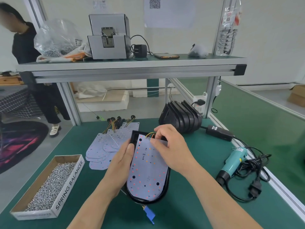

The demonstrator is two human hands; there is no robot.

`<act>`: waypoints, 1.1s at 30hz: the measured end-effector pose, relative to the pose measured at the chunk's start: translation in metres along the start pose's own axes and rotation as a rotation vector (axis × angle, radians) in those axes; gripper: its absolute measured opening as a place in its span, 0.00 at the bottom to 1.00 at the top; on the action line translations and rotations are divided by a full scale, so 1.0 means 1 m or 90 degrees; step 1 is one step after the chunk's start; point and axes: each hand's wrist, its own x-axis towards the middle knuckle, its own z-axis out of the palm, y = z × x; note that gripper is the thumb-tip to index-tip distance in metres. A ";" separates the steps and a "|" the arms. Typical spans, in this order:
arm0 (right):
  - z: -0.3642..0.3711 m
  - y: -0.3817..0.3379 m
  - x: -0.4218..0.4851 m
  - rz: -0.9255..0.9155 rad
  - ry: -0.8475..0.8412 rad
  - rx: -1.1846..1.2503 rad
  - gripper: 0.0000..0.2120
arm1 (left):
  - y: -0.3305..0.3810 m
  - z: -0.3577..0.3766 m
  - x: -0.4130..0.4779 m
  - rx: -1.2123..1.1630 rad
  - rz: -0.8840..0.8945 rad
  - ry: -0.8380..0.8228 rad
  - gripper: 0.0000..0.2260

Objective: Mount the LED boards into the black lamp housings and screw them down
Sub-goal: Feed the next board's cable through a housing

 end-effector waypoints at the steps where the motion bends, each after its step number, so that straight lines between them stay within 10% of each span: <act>1: 0.001 0.001 0.000 -0.028 0.004 -0.043 0.09 | 0.001 0.003 -0.001 -0.007 0.009 0.014 0.14; 7: 0.000 0.000 -0.004 -0.118 0.031 -0.090 0.09 | 0.001 0.013 -0.004 -0.049 -0.040 0.044 0.07; 11: -0.008 0.010 -0.002 0.000 0.245 0.187 0.08 | 0.008 0.003 0.000 -0.159 -0.101 0.023 0.09; 15: -0.018 0.027 -0.012 0.209 -0.175 0.438 0.26 | 0.008 -0.002 -0.002 -0.272 -0.138 -0.014 0.21; 29: -0.004 0.024 -0.023 0.085 -0.272 -0.013 0.08 | 0.012 0.004 -0.002 -0.326 -0.176 -0.087 0.22; 33: -0.026 0.018 -0.024 0.108 -0.023 0.146 0.13 | 0.016 -0.005 0.003 -0.252 -0.115 0.001 0.22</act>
